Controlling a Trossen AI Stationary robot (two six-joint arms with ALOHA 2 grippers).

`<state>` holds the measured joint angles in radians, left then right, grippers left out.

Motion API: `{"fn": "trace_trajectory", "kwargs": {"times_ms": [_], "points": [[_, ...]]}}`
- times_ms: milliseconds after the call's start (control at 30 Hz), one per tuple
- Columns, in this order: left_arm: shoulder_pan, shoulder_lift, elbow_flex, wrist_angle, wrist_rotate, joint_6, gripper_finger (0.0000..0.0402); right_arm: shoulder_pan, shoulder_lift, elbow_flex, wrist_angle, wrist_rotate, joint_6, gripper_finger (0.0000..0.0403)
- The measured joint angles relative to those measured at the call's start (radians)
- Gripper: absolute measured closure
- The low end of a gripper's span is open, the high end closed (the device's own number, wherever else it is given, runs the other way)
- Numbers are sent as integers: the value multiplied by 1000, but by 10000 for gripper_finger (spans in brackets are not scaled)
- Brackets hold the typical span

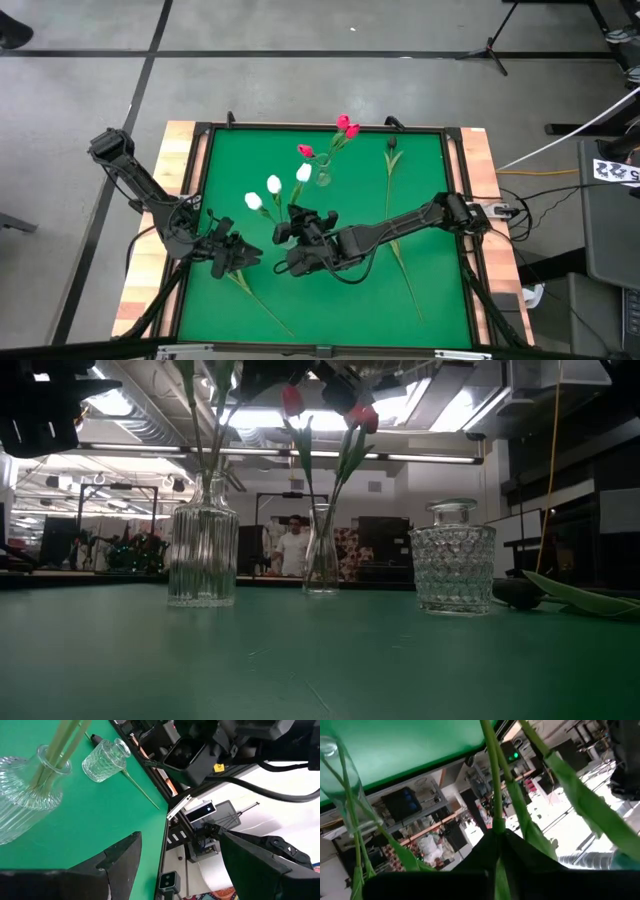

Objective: Sort flowers into vase by color
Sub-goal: Put the white tulip into the bottom left transparent vase, then put the top black tulip into the bottom right transparent vase

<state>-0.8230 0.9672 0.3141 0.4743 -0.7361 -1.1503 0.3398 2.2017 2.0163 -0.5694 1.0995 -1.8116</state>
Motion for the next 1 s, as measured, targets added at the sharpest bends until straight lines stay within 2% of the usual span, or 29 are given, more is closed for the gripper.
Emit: {"fn": "trace_trajectory", "kwargs": {"times_ms": [567, 1000], "points": [[1, 0, 0, -4, -6, 4, 137, 0, 0, 0, -10, -153, 53, 376], [1, 0, 0, -27, -7, -4, 137, 0, 0, 0, -34, -148, 57, 244]]}}
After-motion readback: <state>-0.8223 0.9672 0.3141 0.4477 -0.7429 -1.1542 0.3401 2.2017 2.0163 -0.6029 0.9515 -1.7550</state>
